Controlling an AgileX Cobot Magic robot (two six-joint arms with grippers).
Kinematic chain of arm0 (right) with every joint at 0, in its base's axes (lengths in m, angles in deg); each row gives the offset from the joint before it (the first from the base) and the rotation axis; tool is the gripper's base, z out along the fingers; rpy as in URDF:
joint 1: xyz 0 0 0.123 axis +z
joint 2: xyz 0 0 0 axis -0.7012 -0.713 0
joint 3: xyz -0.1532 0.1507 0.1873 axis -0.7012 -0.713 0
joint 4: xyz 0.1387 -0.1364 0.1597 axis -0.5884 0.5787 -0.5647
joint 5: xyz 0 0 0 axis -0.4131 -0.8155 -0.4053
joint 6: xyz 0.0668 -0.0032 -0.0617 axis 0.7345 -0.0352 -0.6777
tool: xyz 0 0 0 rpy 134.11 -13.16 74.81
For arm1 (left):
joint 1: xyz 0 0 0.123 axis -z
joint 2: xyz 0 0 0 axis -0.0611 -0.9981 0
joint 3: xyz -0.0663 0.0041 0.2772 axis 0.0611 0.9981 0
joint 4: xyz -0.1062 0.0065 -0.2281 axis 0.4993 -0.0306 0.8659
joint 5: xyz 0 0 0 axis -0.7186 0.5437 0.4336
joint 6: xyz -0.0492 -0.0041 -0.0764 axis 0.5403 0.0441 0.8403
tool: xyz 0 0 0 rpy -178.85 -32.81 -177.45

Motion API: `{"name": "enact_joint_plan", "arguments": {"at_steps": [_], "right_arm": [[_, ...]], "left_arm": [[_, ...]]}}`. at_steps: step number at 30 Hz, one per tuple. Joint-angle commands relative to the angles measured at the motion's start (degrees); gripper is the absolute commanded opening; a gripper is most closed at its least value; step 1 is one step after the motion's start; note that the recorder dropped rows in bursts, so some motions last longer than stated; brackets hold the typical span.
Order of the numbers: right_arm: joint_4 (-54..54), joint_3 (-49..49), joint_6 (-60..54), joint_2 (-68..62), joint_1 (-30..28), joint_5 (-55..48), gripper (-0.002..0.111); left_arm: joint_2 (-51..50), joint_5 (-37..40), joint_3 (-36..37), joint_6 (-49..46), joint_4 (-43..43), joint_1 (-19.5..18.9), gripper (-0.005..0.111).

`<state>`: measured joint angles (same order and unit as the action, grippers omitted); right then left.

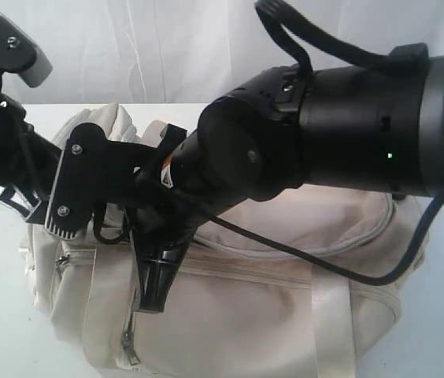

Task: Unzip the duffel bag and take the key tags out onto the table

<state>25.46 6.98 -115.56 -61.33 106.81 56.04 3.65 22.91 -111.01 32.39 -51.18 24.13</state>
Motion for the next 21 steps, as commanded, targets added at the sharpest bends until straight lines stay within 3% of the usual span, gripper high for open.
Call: {"name": "enact_joint_plan", "arguments": {"at_steps": [1, 15, 21], "right_arm": [[-0.66, -0.1, 0.69, -0.1, 0.09, -1.93, 0.0], [-1.87, -0.1, 0.78, -0.1, 0.09, -2.11, 0.0], [-1.86, -0.1, 0.78, -0.1, 0.09, -3.79, 0.0]], "left_arm": [[-3.69, -3.32, -3.63, 1.06, 0.7, -0.51, 0.0], [-18.32, -7.51, -16.38, -2.79, 0.95, -6.58, 0.0], [-27.67, -9.22, -23.95, -5.4, 0.74, -7.01, 0.0]]}}
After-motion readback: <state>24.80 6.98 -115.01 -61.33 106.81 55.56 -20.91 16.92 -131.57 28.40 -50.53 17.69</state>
